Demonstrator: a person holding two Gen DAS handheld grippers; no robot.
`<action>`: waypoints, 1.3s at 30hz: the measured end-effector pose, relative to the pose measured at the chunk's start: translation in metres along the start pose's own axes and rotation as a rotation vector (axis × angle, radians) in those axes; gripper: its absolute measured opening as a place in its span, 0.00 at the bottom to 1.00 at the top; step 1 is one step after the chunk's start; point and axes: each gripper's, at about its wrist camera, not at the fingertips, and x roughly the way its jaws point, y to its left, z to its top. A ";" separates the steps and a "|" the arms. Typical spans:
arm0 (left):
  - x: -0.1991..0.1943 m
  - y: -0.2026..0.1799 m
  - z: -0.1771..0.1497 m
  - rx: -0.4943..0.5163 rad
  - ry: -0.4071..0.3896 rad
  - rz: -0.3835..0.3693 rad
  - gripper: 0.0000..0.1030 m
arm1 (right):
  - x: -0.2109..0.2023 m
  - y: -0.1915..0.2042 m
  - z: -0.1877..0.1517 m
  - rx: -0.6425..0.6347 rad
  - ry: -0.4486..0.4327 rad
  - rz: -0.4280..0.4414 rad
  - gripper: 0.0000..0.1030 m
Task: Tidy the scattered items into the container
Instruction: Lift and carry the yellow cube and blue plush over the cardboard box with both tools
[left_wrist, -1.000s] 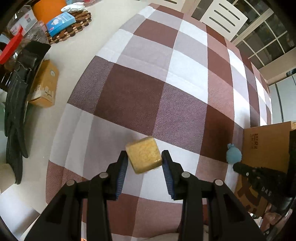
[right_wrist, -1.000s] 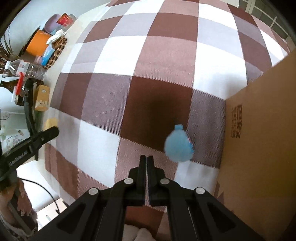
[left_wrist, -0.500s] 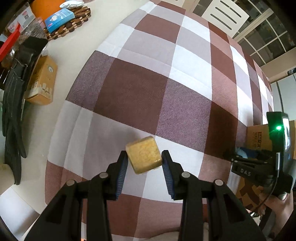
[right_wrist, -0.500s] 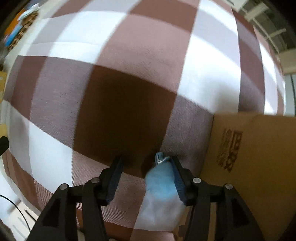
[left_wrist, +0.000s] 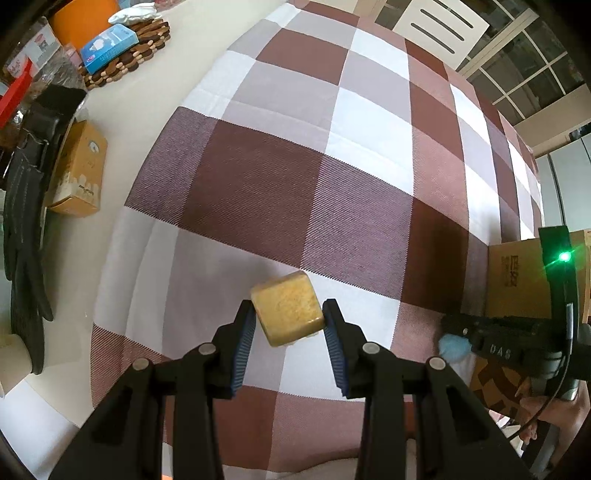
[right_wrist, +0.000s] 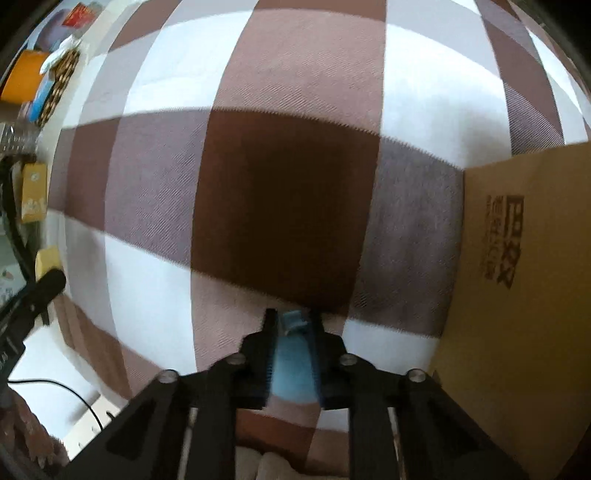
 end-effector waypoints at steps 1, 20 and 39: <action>-0.001 0.000 -0.001 0.000 -0.002 -0.001 0.37 | 0.002 0.000 -0.002 -0.004 0.016 -0.003 0.47; -0.015 0.002 -0.027 0.010 -0.010 0.010 0.37 | 0.010 -0.002 -0.014 -0.050 0.007 -0.013 0.24; -0.047 -0.019 -0.052 0.091 -0.016 0.014 0.37 | -0.067 0.033 -0.036 -0.140 -0.225 0.030 0.24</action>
